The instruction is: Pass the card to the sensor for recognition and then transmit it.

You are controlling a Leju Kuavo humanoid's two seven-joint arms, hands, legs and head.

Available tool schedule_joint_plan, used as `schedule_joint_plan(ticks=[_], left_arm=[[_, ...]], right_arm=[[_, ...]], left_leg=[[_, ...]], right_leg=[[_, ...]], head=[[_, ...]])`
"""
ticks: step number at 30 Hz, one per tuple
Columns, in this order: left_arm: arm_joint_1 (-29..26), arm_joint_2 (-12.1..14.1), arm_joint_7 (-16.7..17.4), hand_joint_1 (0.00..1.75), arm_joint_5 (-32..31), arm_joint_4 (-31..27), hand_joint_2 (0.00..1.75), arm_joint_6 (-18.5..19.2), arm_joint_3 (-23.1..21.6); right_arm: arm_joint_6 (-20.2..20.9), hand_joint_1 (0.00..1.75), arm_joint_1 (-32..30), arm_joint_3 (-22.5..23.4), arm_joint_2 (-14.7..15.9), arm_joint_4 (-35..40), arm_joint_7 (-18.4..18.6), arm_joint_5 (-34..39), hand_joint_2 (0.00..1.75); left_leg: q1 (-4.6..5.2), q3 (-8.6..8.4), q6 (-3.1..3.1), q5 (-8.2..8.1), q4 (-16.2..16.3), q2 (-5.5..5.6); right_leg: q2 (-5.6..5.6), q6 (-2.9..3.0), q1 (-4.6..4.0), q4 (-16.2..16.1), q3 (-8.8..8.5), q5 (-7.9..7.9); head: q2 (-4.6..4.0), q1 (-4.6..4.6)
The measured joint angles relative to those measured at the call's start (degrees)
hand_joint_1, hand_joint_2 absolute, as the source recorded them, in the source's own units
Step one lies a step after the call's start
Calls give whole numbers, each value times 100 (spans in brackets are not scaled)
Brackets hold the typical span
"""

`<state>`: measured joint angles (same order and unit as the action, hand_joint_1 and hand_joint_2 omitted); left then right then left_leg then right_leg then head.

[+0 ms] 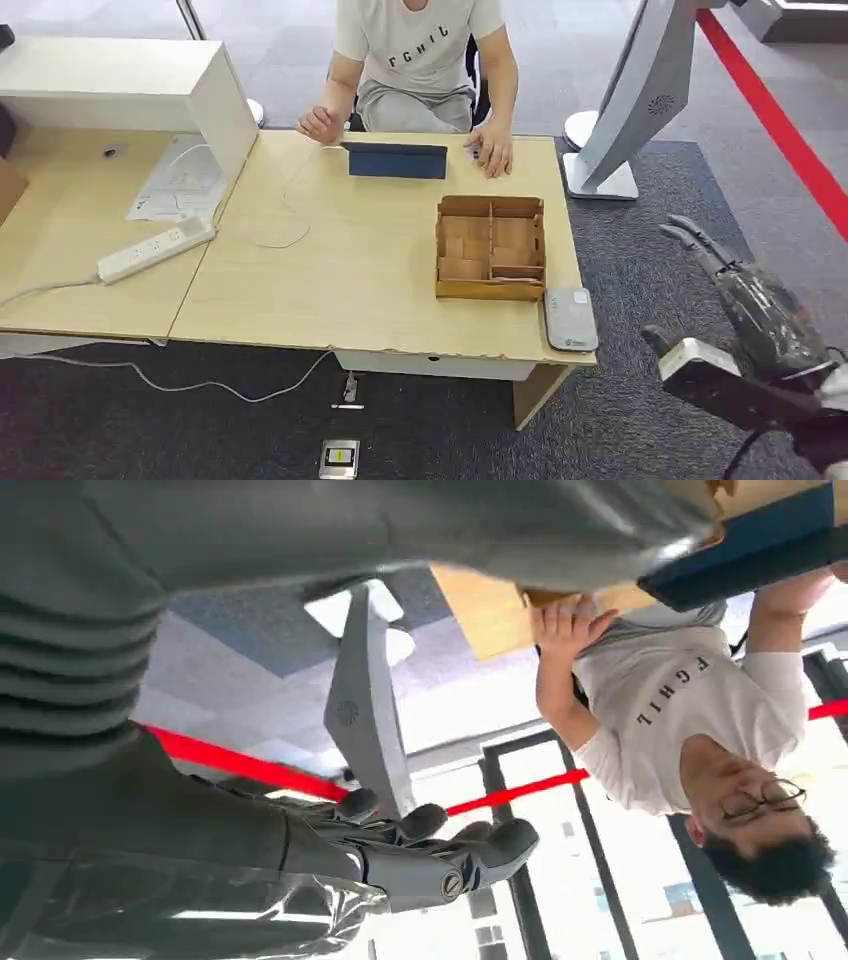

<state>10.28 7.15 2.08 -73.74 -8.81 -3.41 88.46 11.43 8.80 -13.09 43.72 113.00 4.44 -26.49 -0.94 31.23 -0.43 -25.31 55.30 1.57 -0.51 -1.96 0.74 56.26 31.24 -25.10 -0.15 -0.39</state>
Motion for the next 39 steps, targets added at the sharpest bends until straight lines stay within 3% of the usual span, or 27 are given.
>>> schedule_joint_plan(ticks=[7,10,16,22,31,39], left_arm=[[9,-50,39,0,-53,0,0,-55,-2],[12,-59,168,0,-53,0,0,-118,-2],[44,-109,227,0,-48,0,0,-155,-2],[35,-116,225,0,-90,0,0,-125,-2],[21,-118,271,0,-94,0,0,-85,-2],[8,-118,249,0,-101,0,0,-53,-2]], right_arm=[[-79,0,667,-989,-468,-477,267,-740,175],[-105,0,856,-1318,-677,-734,640,-997,175],[-173,0,1355,-1852,-1403,-1503,940,-1469,175],[-109,0,1507,-2071,-1784,-1926,1216,-1603,175],[523,0,1575,-2182,-2035,-2138,1766,-1718,175],[505,0,1529,-2206,-2234,-2199,1738,-1854,175]], left_leg=[[-3,0,-1,1,0,1],[-3,3,-1,0,0,3],[-3,1,-3,0,0,0],[-6,3,-3,-1,0,4],[-5,2,-3,-1,0,1],[-6,1,-3,-1,0,-1]], right_leg=[[-1,1,-3,2,0,0],[-1,1,-3,3,-1,0],[-5,3,-3,4,2,-1],[-4,3,-5,3,2,-2],[-4,3,-5,1,3,-1],[-4,3,-5,2,3,-1]], head=[[0,2],[0,0],[0,0],[0,0],[0,0],[0,0]])
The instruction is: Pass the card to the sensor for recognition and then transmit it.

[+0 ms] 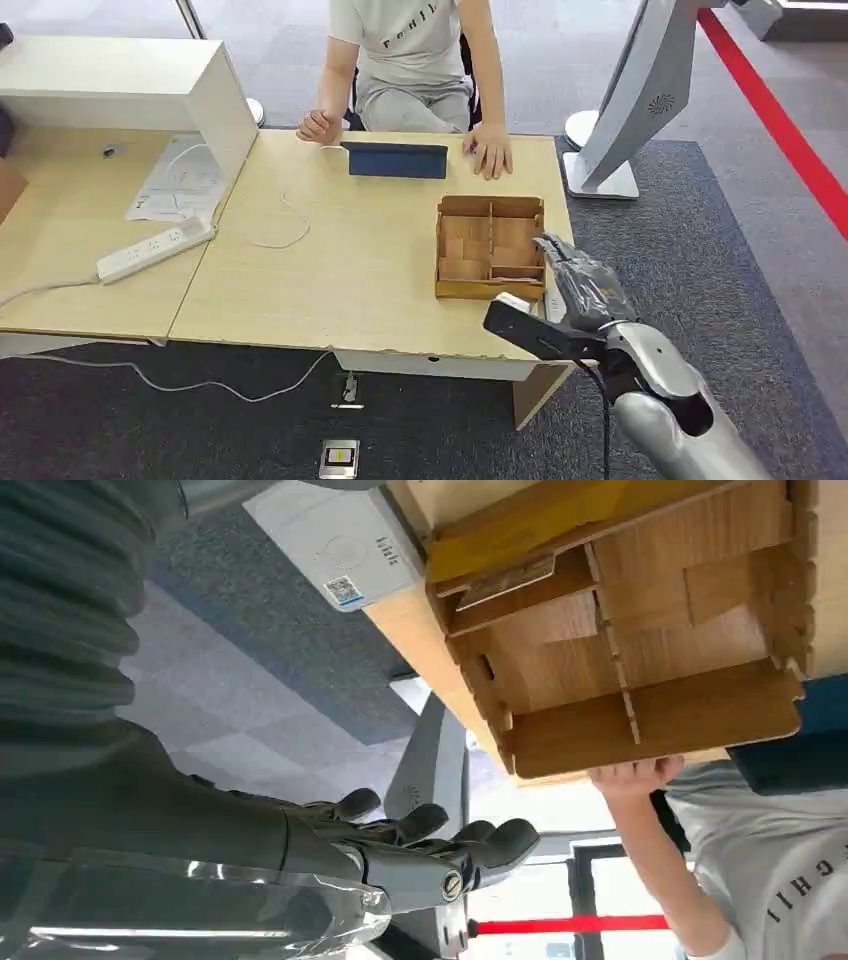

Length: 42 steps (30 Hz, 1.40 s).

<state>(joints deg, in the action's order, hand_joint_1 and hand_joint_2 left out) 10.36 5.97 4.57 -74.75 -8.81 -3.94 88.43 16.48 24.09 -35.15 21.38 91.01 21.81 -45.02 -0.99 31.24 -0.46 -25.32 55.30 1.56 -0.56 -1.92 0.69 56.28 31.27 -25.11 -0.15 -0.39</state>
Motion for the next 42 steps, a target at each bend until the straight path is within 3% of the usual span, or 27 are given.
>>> schedule_joint_plan(ticks=[12,18,21,28,35,42], left_arm=[[-6,2,-11,0,-103,0,0,118,-4],[-10,-2,-50,0,-166,0,0,164,-35],[-13,-2,-48,0,-195,0,0,188,-44],[-16,-2,-48,0,-238,0,0,206,-46],[-22,-4,-39,0,-238,0,0,195,-46],[-26,-15,-4,0,-236,0,0,144,-46]], right_arm=[[-280,0,-9,-103,-590,-332,-227,-485,175],[-951,0,104,-159,-1030,-1136,-485,-783,175],[-1142,0,202,-170,-1161,-1566,-586,-802,175],[-2114,0,593,-157,-1395,-2893,-1112,-898,175],[-2208,0,851,-133,-1515,-3793,-1300,-944,175],[-2203,0,1048,-131,-1535,-4227,-1379,-1001,175]], left_leg=[[-1,1,0,0,0,0],[-1,-1,0,0,0,-2],[-1,-1,-1,0,0,-2],[-1,0,0,0,0,-2],[-1,0,-1,0,1,-3],[-1,-1,-1,0,1,-3]], right_leg=[[0,0,-1,1,0,0],[0,1,-2,1,0,0],[0,1,-2,1,-2,0],[0,1,-1,1,-1,0],[0,1,-1,1,1,0],[0,1,-1,1,1,0]], head=[[0,0],[0,0],[0,-2],[0,-2],[0,-2],[0,0]])
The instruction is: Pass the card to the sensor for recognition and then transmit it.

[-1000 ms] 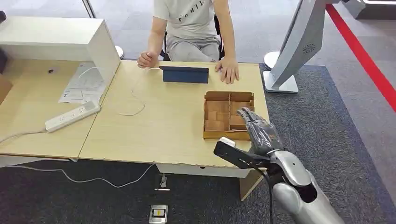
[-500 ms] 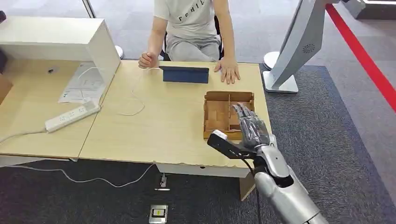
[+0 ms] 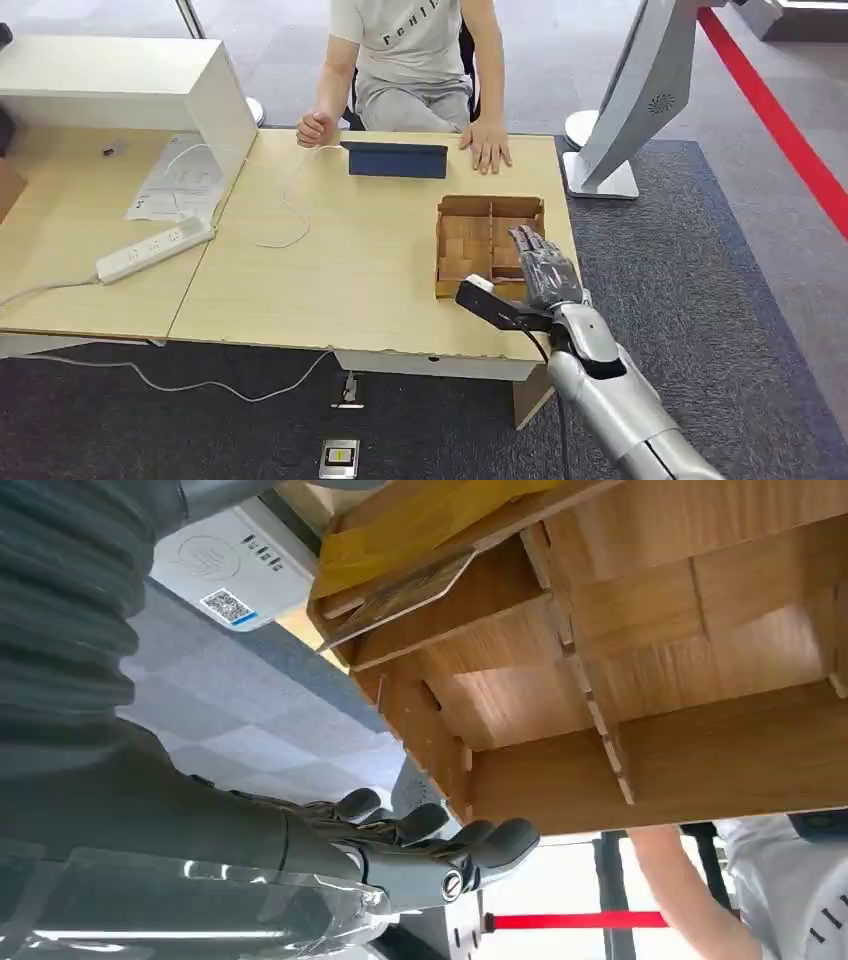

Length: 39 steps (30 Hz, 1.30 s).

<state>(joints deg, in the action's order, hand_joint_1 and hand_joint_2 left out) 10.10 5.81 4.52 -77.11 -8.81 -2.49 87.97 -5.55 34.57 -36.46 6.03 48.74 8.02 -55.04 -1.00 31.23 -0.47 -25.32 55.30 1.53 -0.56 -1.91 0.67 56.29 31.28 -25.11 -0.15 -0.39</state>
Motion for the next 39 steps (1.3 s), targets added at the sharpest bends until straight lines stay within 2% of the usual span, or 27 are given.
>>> schedule_joint_plan(ticks=[17,39], left_arm=[[0,-28,31,0,29,0,0,-103,0],[0,-28,-9,0,26,0,0,-85,0]], right_arm=[[-11,0,288,-4,-2,-592,-280,15,175],[-20,0,430,-37,-55,-1031,-365,50,175]], left_leg=[[0,0,0,0,1,0],[0,1,0,0,1,0]], right_leg=[[0,0,0,0,0,0],[0,0,0,-1,0,0]], head=[[0,-2],[0,-2]])
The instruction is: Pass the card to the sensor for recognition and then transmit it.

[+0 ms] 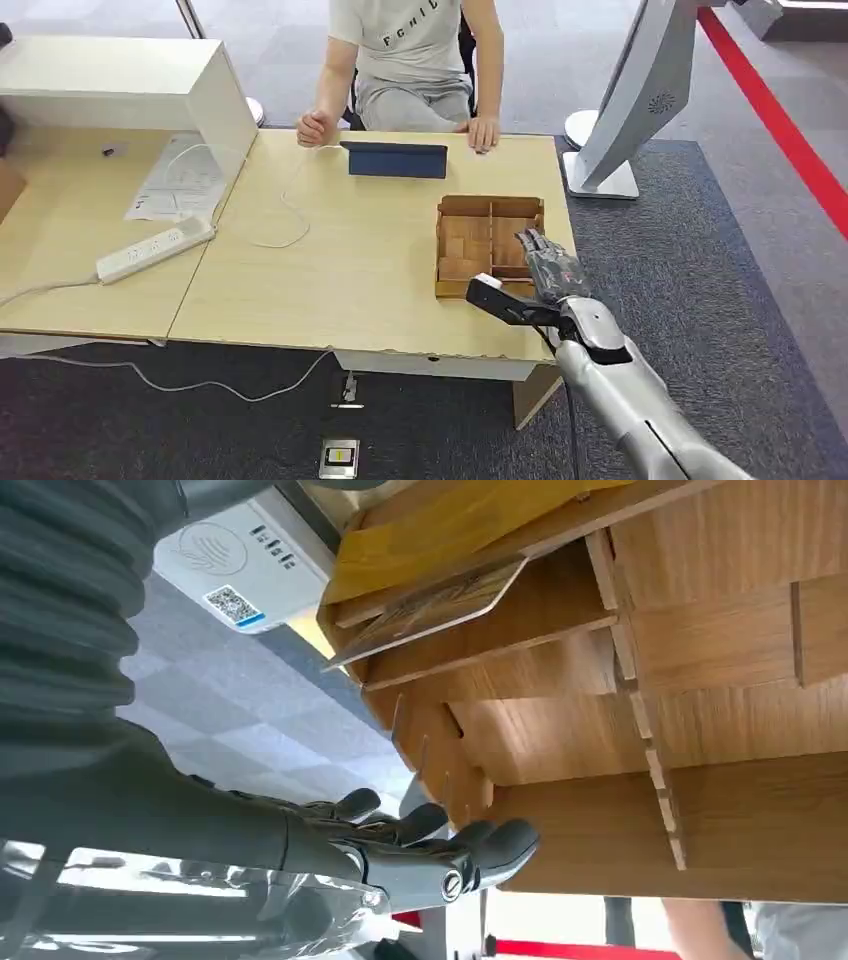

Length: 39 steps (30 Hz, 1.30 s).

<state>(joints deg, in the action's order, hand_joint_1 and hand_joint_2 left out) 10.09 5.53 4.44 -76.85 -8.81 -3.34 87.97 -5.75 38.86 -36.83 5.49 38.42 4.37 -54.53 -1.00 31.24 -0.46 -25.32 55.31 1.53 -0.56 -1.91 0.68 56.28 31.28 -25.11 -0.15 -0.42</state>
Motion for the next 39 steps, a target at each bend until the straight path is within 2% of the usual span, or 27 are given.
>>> schedule_joint_plan(ticks=[7,8,9,39], left_arm=[[-1,0,-31,0,-31,0,0,-9,0],[-1,0,-31,0,-39,0,0,-9,0],[-2,0,-31,0,-44,0,0,-11,0],[-4,-2,-46,0,-66,0,0,-42,0]], right_arm=[[-9,0,39,-15,-66,-114,42,-68,175],[-15,40,40,-15,-70,-129,42,-79,175],[-20,175,42,-15,-72,-144,42,-96,175],[-188,175,152,-61,-210,-463,-236,-118,175]], left_leg=[[0,-1,0,0,0,0],[0,0,0,0,0,0],[0,-1,0,0,0,0],[0,-1,0,0,0,0]], right_leg=[[0,0,0,0,0,0],[0,0,0,0,0,0],[0,0,0,0,0,0],[0,0,0,0,-1,0]], head=[[0,2],[0,0],[0,0],[0,0]])
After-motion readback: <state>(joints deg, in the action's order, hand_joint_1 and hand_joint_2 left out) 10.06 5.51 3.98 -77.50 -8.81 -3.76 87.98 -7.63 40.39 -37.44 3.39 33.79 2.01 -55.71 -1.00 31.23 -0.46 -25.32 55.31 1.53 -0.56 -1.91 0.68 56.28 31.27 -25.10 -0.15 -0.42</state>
